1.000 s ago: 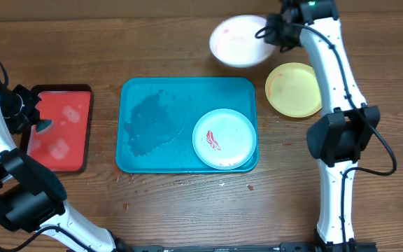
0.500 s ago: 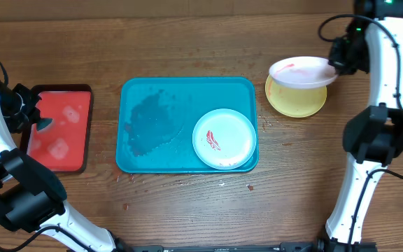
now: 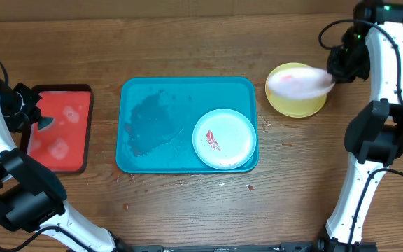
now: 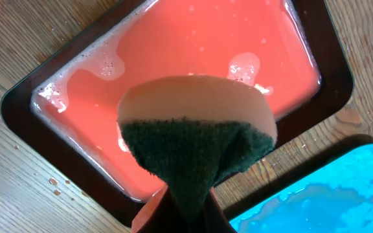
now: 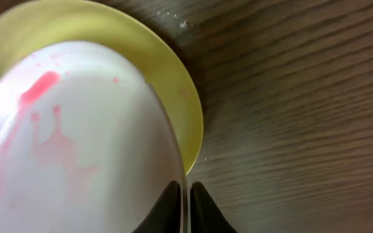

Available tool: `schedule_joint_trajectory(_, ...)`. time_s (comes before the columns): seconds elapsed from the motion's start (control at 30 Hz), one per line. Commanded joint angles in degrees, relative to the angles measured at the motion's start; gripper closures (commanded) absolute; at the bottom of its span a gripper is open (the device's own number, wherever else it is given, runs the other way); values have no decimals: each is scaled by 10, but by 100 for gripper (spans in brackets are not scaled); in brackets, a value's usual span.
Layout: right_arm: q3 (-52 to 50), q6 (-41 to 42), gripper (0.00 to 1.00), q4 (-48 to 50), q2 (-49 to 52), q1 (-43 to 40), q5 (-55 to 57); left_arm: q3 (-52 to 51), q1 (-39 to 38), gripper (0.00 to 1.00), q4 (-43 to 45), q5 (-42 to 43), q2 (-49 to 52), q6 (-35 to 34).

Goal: Clean dirty plates on tray and stack at the side
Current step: 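Lower the white plate onto the yellow plate and release it, then move the right gripper to the light blue plate and grip its rim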

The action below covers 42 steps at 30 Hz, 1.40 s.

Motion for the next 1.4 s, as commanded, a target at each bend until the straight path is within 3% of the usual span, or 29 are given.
schedule_joint_trajectory(0.0, -26, 0, 34, 17, -14, 0, 11, -2, -2, 96, 1, 7, 2, 7)
schedule_joint_trajectory(0.03, -29, 0, 24, 21, -14, 0, 8, -2, -2, 96, 1, 7, 2, 7)
schedule_joint_trajectory(0.07, -29, 0, 23, 24, -14, 1, 5, -2, -2, 96, 1, 7, 2, 7)
schedule_joint_trajectory(0.3, -8, -7, 24, 13, -41, 9, -101, -2, -2, 96, -2, 7, 2, 7)
schedule_joint_trajectory(0.5, -8, -26, 24, -12, -76, 36, -112, -2, -2, 96, -3, 7, 2, 7)
schedule_joint_trajectory(0.73, -26, -143, 26, -33, -78, 118, -187, -2, -2, 96, -5, 7, 2, 8)
schedule_joint_trajectory(0.83, -52, -186, 29, -28, -77, 173, -172, -2, -2, 96, -6, 7, 2, 10)
schedule_joint_trajectory(1.07, -167, -186, 28, 42, -77, 276, -42, -2, -2, 96, -5, 7, 2, 12)
schedule_joint_trajectory(1.37, -281, -216, 26, 150, -77, 327, -31, -2, -2, 96, -1, 17, 2, 12)
